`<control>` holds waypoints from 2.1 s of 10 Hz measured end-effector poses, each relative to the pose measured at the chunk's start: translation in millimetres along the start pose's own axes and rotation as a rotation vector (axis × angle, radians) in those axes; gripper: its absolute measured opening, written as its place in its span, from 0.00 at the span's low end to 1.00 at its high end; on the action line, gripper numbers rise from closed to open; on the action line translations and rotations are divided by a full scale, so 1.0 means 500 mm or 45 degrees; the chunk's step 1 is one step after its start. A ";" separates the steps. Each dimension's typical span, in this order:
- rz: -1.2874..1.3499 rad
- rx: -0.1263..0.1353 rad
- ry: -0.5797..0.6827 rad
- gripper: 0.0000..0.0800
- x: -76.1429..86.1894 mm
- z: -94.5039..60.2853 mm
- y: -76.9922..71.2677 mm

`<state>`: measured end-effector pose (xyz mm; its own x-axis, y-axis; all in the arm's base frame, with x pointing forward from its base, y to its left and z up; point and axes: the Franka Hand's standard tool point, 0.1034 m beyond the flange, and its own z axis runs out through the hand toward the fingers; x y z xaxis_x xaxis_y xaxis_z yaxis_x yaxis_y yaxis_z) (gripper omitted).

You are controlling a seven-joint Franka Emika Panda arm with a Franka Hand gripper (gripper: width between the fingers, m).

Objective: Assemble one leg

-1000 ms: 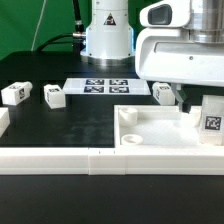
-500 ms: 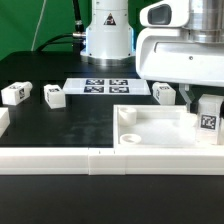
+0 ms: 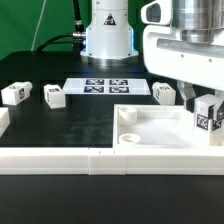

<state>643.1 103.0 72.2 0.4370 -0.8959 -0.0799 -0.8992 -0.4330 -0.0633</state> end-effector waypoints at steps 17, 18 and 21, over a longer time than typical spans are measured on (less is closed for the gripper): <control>1.033 -0.009 0.022 0.65 -0.020 -0.001 0.007; 1.031 -0.009 0.022 0.78 -0.020 -0.001 0.007; 1.027 -0.009 0.022 0.81 -0.020 -0.001 0.007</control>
Offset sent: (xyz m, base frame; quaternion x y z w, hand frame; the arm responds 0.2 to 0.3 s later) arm -0.0105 -0.0100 0.0035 -0.0176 0.0220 0.3485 0.9369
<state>635.6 110.6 73.2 -0.3471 -0.9342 -0.0828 -0.9377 0.3472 0.0139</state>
